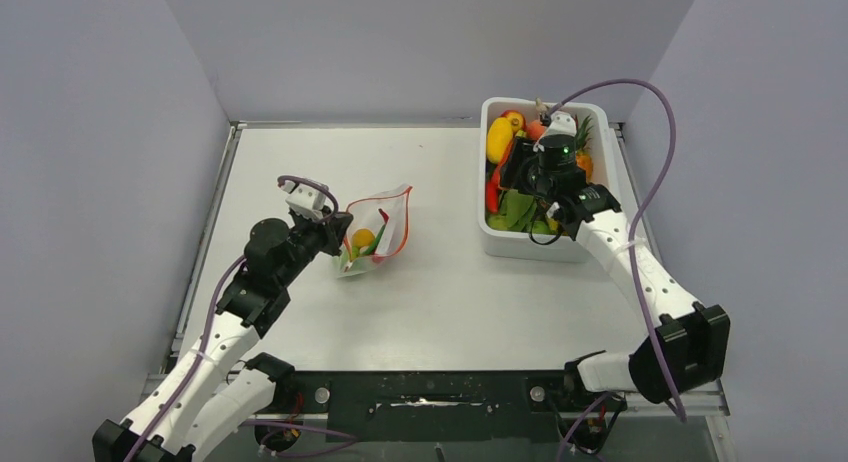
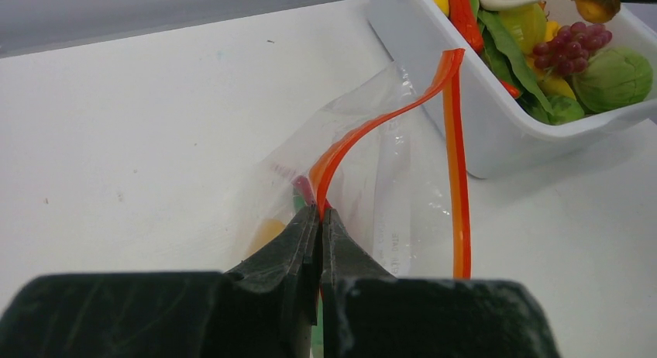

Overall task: Place the food in the zip-top bag and seal the zipper
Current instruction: Pick up the fake vegetable from the bin, then place the fake vegetable in the zipper food storage bag.

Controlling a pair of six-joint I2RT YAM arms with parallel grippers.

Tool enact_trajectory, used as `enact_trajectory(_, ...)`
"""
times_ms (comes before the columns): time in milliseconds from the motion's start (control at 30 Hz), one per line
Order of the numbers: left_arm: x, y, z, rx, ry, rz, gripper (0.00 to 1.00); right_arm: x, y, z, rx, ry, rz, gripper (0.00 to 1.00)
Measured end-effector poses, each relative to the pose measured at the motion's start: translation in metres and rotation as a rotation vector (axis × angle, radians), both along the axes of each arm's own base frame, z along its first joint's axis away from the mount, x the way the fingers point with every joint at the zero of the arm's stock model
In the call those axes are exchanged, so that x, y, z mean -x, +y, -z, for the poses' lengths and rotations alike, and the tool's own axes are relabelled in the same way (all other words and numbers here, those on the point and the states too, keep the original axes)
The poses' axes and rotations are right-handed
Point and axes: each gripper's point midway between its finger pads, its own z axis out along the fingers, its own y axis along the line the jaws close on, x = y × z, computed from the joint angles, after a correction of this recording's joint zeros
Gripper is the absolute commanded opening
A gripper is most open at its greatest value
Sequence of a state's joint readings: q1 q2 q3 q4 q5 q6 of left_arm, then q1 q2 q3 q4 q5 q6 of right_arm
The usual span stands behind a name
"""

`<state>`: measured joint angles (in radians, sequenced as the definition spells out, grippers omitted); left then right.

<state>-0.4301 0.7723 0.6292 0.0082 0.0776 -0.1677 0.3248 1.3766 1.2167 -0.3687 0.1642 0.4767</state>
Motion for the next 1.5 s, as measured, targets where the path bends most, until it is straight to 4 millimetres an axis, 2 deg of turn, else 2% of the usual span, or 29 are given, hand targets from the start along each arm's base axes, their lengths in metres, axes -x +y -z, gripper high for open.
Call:
enact_trajectory(100,-0.002,-0.002,0.002,0.021,0.027,-0.005,0.0,0.02,0.011,-0.014,-0.028,-0.029,-0.055,0.51)
enact_trajectory(233,-0.006,-0.006,0.001,0.045,0.053,-0.008,0.0,0.042,0.038,-0.027,-0.07,-0.058,-0.158,0.51)
enact_trajectory(433,-0.013,-0.008,0.001,0.041,0.069,-0.016,0.0,0.072,0.094,-0.036,-0.15,-0.066,-0.335,0.51)
enact_trajectory(767,-0.016,-0.009,-0.003,0.069,0.089,-0.024,0.0,0.111,0.171,-0.049,-0.267,-0.061,-0.533,0.52)
enact_trajectory(933,-0.014,-0.011,-0.004,0.081,0.095,-0.015,0.0,0.117,0.205,-0.041,-0.302,-0.015,-0.579,0.52)
enact_trajectory(1133,-0.012,-0.013,-0.01,0.105,0.086,-0.003,0.0,0.114,0.234,-0.032,-0.321,0.041,-0.598,0.53)
enact_trajectory(1300,-0.01,-0.015,-0.012,0.116,0.088,0.006,0.0,0.111,0.248,-0.021,-0.325,0.075,-0.596,0.55)
enact_trajectory(1500,-0.007,-0.018,-0.012,0.121,0.09,0.028,0.0,0.098,0.257,-0.01,-0.308,0.092,-0.566,0.57)
